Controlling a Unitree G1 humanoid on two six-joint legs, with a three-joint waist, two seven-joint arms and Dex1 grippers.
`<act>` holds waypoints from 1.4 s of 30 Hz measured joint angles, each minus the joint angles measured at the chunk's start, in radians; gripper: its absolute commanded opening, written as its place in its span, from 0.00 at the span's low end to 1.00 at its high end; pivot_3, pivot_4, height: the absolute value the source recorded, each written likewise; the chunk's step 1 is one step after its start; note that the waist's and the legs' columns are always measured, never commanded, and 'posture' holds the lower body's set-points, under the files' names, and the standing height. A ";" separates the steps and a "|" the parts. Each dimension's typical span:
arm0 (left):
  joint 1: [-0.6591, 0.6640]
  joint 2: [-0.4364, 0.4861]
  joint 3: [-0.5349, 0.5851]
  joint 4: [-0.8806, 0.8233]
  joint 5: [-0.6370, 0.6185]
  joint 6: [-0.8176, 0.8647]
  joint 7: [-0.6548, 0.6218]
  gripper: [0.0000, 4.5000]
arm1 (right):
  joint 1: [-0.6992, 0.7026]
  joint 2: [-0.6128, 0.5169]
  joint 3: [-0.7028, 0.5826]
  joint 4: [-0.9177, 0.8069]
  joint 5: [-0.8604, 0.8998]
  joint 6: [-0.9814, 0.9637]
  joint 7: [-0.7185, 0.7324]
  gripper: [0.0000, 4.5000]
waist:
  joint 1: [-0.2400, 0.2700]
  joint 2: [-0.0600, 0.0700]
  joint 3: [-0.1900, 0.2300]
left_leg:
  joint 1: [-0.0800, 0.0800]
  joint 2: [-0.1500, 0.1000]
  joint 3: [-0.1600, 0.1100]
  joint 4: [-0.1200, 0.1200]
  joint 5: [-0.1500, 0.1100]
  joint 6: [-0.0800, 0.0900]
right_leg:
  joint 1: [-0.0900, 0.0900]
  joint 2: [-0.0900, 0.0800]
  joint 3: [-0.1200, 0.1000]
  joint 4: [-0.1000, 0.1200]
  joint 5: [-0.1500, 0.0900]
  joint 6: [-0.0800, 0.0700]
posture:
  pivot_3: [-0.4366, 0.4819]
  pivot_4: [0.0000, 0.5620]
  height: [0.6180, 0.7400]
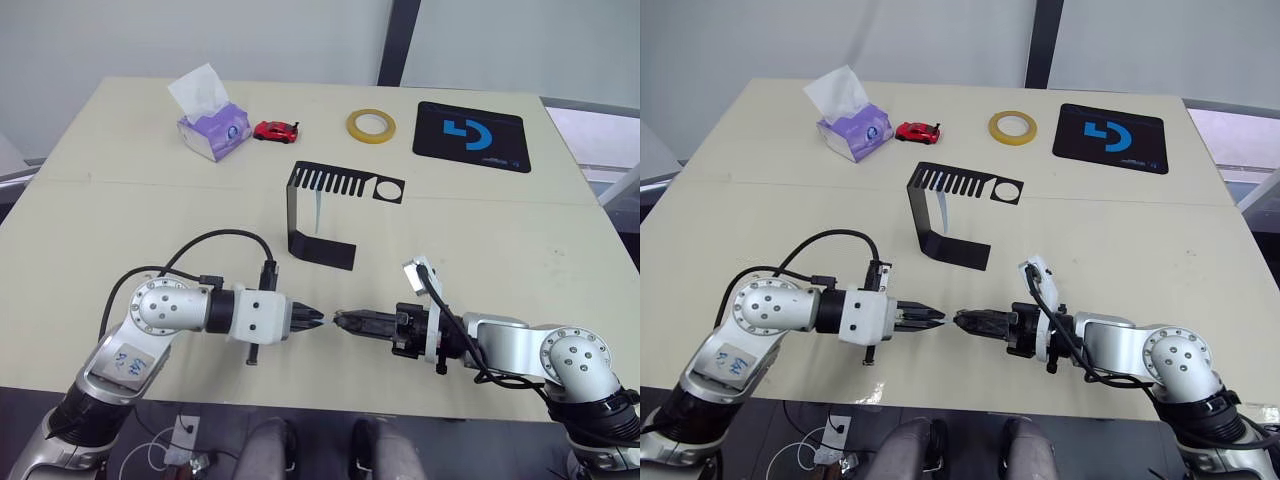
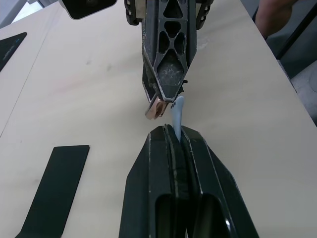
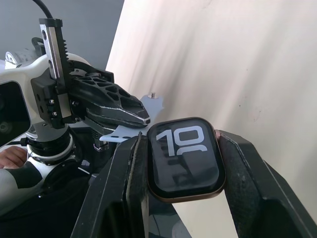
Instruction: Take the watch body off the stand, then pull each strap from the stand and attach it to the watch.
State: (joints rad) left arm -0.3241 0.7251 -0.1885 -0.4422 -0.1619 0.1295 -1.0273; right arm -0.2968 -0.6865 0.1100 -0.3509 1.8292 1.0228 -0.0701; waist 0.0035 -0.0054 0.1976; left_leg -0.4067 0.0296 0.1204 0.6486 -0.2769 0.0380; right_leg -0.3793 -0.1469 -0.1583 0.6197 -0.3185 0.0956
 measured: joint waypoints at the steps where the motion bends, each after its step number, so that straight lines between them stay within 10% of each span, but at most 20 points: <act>1: 0.000 -0.001 0.000 0.006 0.003 0.000 0.001 0.00 | 0.000 0.000 0.000 0.000 0.000 0.000 0.000 0.37 | 0.000 0.000 0.000 | 0.000 0.000 0.000 0.000 0.000 0.000 | 0.000 0.000 0.000 0.000 0.000 0.000 | 0.48 0.27 1.00; 42: -0.006 -0.009 0.013 0.016 -0.011 0.009 0.001 0.00 | 0.000 0.000 0.000 0.000 0.000 0.000 0.001 0.37 | 0.000 0.000 0.000 | 0.000 0.000 0.000 0.000 0.000 0.000 | 0.000 0.000 0.000 0.000 0.000 0.000 | 0.48 0.27 1.00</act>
State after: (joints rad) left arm -0.3299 0.7165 -0.1758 -0.4265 -0.1725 0.1380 -1.0265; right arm -0.2969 -0.6864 0.1100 -0.3509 1.8289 1.0226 -0.0696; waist 0.0033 -0.0053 0.1976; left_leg -0.4066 0.0296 0.1204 0.6485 -0.2768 0.0380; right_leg -0.3793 -0.1469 -0.1583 0.6198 -0.3185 0.0956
